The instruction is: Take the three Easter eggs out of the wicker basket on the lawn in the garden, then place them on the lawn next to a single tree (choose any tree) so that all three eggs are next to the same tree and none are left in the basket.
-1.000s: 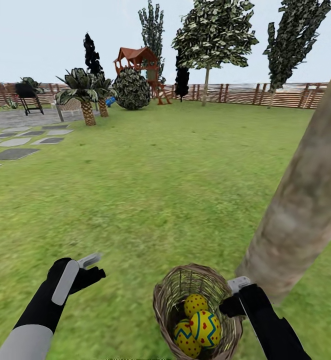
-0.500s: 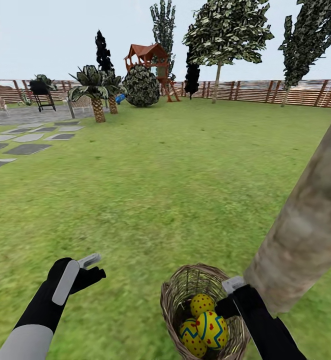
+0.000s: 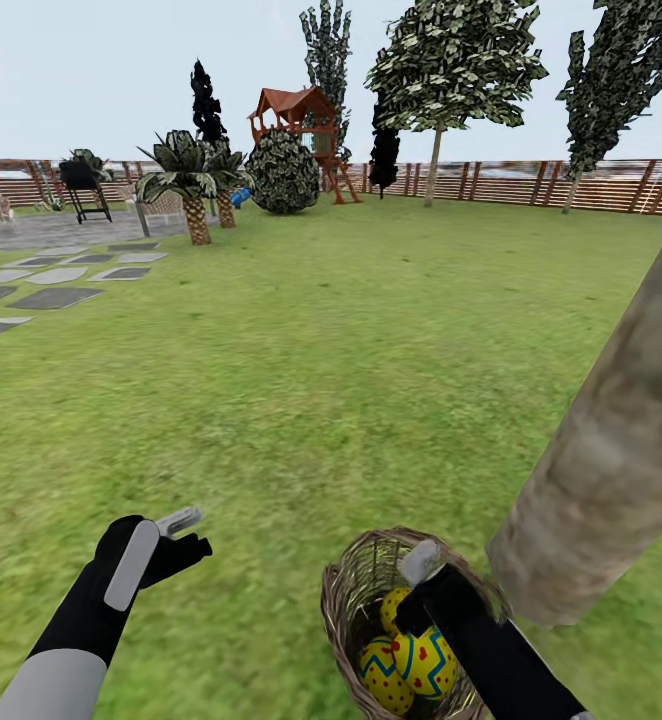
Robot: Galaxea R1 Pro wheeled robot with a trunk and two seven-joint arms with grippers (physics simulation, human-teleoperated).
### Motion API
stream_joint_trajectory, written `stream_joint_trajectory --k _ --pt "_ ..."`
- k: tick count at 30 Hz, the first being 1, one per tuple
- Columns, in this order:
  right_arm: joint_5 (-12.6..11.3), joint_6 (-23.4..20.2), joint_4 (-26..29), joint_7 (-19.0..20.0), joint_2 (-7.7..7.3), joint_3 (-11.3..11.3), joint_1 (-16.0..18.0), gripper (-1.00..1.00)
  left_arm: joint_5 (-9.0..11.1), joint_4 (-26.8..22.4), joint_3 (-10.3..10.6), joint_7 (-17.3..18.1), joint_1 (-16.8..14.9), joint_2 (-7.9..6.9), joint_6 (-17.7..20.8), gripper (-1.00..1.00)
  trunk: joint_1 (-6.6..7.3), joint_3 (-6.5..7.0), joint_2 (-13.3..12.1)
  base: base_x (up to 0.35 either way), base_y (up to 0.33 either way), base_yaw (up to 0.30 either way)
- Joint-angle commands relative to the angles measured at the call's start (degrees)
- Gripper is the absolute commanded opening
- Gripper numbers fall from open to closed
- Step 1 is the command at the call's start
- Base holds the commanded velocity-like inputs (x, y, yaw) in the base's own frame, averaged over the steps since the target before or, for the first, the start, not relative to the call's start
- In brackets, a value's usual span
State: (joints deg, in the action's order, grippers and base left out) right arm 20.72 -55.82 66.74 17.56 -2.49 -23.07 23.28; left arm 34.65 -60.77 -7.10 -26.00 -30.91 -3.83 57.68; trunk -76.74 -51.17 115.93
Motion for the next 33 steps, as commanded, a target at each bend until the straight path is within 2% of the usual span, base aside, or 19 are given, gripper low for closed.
stream_joint_trajectory --k 1,4,9,18,21,24,27,31,33 --pt "0.7 -0.2 0.0 0.8 -0.05 -1.1 0.6 1.00 0.6 -0.1 0.0 -0.5 0.0 0.02 0.2 1.00 0.01 -0.05 0.0 0.000 0.000 0.000" --pt "0.8 0.1 0.0 2.6 -0.06 -3.2 1.7 1.00 0.6 -0.1 0.0 -0.5 0.0 0.04 0.2 1.00 0.01 -0.05 0.0 0.000 0.000 0.000" --pt "1.3 2.0 -0.2 4.8 -0.06 -4.7 3.2 1.00 0.6 -0.1 0.0 -0.5 0.0 0.05 0.2 1.00 0.01 -0.05 0.0 0.000 0.000 0.000" --pt "1.7 2.6 -0.5 5.2 -0.06 -5.1 3.5 1.00 0.6 1.0 -0.1 -0.5 0.0 0.05 0.1 1.00 0.01 -0.05 0.0 0.000 0.000 0.000" --pt "2.0 3.4 -2.1 5.2 -0.08 -5.1 3.6 1.00 0.6 1.1 -0.1 -0.5 0.0 0.05 0.1 1.00 0.01 -0.05 0.0 0.000 0.000 0.000" --pt "4.0 5.3 -5.6 5.2 -0.02 -5.1 4.6 1.00 0.6 1.1 -0.1 -0.5 0.0 0.05 0.1 1.00 0.01 -0.05 0.0 0.000 0.000 0.000" --pt "6.5 7.2 -12.0 5.2 0.03 -4.9 7.3 1.00 0.6 1.1 0.0 -0.5 0.0 0.05 0.1 1.00 0.01 -0.05 0.0 0.000 0.000 0.000" --pt "6.7 14.1 -22.0 5.2 0.03 -4.7 11.9 1.00 0.6 1.1 0.0 -0.5 0.0 0.05 0.1 1.00 0.01 -0.05 0.0 0.000 0.000 0.000" --pt "6.7 17.9 -28.8 5.2 0.03 -4.6 14.7 1.00 0.6 1.1 0.1 -0.5 0.0 0.05 0.1 1.00 0.01 -0.05 0.0 0.000 0.000 0.000"
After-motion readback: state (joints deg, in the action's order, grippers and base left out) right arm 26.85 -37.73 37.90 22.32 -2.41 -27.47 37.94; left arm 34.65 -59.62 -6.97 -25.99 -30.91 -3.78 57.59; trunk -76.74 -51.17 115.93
